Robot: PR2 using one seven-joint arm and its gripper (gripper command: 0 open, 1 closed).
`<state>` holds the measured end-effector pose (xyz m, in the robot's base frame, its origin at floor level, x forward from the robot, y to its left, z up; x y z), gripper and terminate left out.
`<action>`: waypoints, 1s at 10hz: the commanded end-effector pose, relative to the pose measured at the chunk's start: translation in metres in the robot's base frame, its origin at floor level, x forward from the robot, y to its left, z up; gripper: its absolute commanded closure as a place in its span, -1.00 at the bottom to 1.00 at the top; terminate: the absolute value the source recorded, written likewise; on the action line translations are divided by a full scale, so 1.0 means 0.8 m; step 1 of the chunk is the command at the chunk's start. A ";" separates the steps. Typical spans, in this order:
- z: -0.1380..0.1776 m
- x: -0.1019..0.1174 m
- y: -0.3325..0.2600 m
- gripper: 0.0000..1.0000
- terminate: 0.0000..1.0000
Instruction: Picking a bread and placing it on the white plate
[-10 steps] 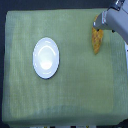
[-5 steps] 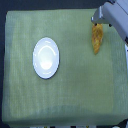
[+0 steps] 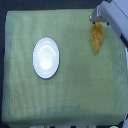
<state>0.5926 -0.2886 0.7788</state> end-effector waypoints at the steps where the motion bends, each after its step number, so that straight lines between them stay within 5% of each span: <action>1: -0.043 -0.012 0.010 -1.00 -1.00; 10: -0.076 -0.018 0.009 -1.00 -1.00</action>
<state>0.5840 -0.2763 0.7255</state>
